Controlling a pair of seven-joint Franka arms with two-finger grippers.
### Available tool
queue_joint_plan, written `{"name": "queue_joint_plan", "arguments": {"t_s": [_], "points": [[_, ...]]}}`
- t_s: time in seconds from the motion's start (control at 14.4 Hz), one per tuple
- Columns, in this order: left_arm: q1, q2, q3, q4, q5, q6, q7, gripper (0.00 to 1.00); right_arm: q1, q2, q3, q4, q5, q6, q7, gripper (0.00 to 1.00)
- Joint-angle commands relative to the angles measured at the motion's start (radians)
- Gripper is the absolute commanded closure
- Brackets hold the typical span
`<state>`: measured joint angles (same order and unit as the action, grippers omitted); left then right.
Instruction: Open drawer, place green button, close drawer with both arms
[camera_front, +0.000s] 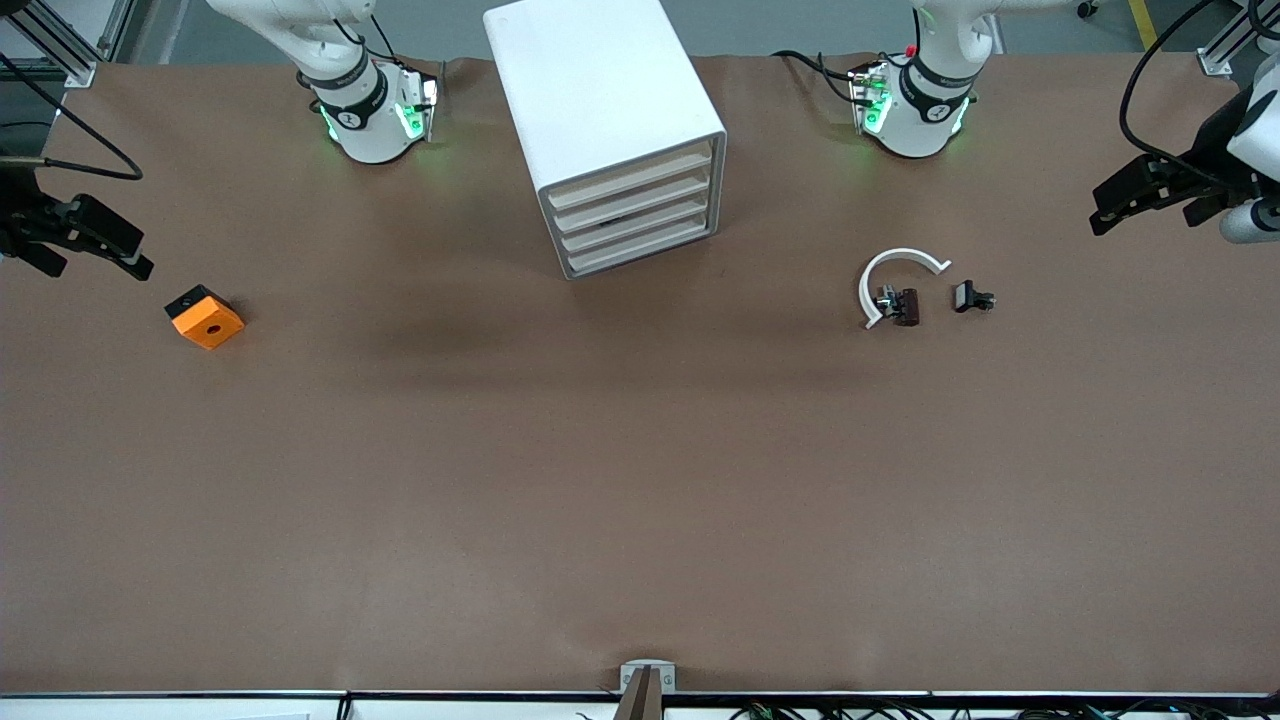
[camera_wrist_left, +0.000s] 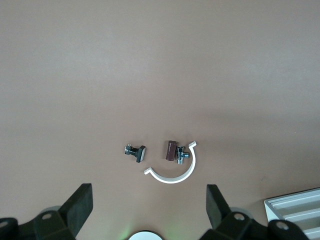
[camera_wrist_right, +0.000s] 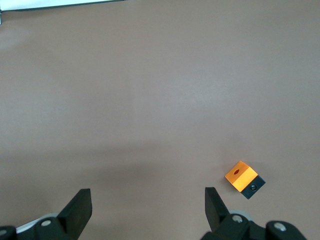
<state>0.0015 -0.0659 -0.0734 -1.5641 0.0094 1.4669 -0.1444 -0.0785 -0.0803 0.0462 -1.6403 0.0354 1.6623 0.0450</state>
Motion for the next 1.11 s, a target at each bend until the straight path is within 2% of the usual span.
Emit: {"name": "queue_joint_plan", "arguments": {"t_s": [0.0, 1.04], "points": [[0.000, -0.029, -0.019, -0.033, -0.013, -0.003, 0.016, 0.00, -0.018, 0.002, 0.015, 0.017, -0.005, -0.009, 0.001, 0.00], [-0.003, -0.002, -0.019, -0.004, 0.006, -0.017, 0.005, 0.00, -0.021, 0.013, 0.015, 0.019, -0.012, -0.004, -0.004, 0.00]]}}
